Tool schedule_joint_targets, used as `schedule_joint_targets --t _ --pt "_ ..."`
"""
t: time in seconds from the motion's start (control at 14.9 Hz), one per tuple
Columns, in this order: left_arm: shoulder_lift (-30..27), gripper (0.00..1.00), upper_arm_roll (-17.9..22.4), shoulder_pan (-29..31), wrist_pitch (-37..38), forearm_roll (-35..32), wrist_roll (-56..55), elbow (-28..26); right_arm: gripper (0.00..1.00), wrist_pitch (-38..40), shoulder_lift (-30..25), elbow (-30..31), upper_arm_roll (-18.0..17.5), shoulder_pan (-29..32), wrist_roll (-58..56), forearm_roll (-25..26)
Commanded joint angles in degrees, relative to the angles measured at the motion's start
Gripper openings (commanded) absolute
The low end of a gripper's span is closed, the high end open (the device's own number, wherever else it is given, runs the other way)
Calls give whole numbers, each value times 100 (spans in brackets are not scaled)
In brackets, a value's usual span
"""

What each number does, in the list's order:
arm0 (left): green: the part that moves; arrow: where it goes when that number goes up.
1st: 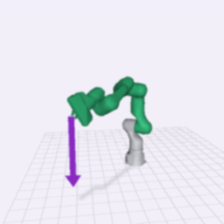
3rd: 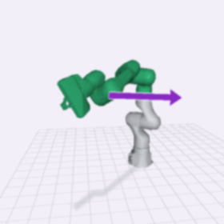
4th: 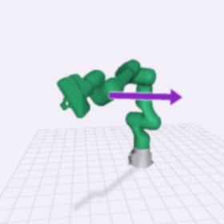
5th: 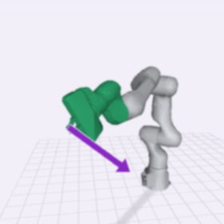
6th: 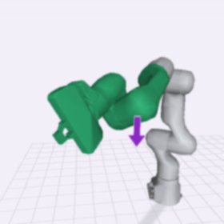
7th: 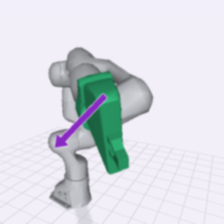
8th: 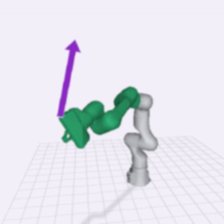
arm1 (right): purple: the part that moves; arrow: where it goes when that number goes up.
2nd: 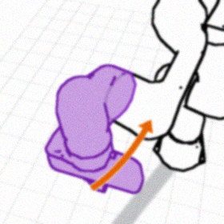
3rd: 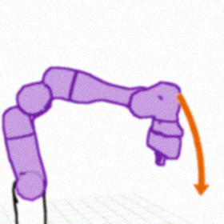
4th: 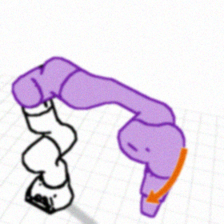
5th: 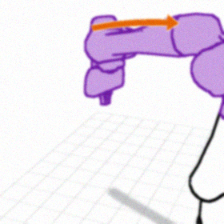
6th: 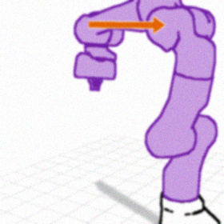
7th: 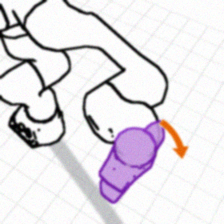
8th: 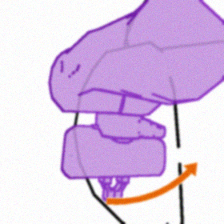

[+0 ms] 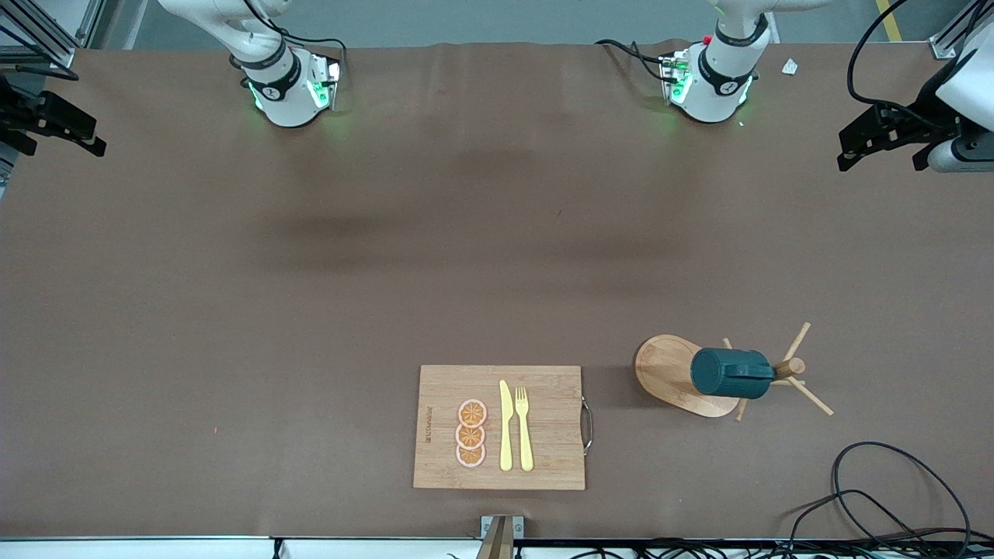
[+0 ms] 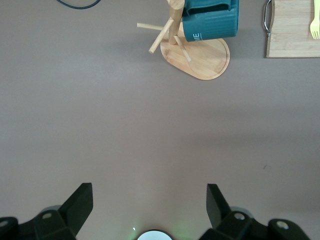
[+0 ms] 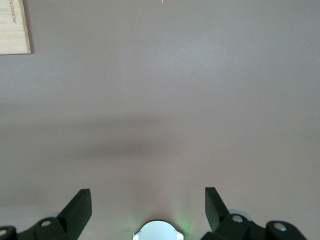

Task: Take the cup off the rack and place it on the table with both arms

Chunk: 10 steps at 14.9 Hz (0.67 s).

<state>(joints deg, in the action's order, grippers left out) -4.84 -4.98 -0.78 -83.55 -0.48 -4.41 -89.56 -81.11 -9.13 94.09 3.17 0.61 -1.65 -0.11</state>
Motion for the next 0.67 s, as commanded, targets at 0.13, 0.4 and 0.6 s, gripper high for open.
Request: schedule_joint_targets --t 0.13,0.4,0.6 --pt "36 100 -11 16 85 40 124 96 100 -19 -107 110 -9 18 -72 11" --pt "158 100 32 69 -38 48 124 96 100 -19 -107 110 -9 18 -72 11" --pt "272 100 50 78 -293 66 10 96 100 -10 -107 110 -9 26 -72 11"
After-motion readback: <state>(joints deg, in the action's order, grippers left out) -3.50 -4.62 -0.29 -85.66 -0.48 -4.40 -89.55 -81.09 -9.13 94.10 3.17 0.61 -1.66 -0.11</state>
